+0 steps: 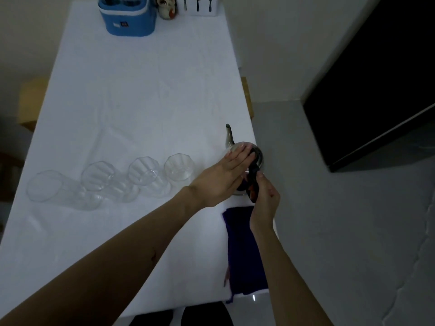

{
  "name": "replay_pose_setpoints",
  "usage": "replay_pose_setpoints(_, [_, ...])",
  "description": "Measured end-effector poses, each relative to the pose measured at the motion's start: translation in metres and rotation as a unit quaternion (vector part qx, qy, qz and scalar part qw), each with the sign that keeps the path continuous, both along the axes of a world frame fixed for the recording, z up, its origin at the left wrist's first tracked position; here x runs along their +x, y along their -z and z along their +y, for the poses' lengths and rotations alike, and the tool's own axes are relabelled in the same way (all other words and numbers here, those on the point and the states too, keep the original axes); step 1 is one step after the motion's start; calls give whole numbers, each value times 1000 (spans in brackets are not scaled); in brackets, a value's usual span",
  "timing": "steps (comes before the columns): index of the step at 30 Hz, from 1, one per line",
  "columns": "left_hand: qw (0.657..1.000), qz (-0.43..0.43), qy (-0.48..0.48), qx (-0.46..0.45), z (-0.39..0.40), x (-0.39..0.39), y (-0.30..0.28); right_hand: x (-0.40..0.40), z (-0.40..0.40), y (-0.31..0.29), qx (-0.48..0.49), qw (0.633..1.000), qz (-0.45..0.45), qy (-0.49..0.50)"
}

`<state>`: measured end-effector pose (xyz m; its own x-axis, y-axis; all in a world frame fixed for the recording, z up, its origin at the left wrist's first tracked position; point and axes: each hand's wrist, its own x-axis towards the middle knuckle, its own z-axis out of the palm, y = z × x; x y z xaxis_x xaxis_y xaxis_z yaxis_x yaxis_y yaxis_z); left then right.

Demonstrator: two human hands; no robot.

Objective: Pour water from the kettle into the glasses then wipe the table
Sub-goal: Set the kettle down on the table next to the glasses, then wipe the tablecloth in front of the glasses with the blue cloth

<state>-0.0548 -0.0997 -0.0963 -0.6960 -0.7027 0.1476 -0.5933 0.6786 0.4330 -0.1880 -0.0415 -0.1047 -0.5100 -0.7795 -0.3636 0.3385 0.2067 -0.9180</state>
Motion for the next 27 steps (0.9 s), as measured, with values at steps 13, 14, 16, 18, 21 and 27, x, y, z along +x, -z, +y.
replay_pose_setpoints(13, [980,71,-175,58,161,51,61,16,123,103,109,689,660,-279])
replay_pose_setpoints(14, [977,66,-192,68,178,60,69,15,118,104,118,699,654,-264])
replay_pose_setpoints(16, [970,58,-218,85,205,78,81,14,108,102,125,724,641,-221])
replay_pose_setpoints(18, [965,50,-235,106,227,95,90,14,102,97,94,739,639,-192])
replay_pose_setpoints(21, [958,36,-259,114,252,120,100,35,109,82,22,752,631,-191])
replay_pose_setpoints(27, [953,-18,-290,86,284,166,112,111,167,89,2,685,656,-319])
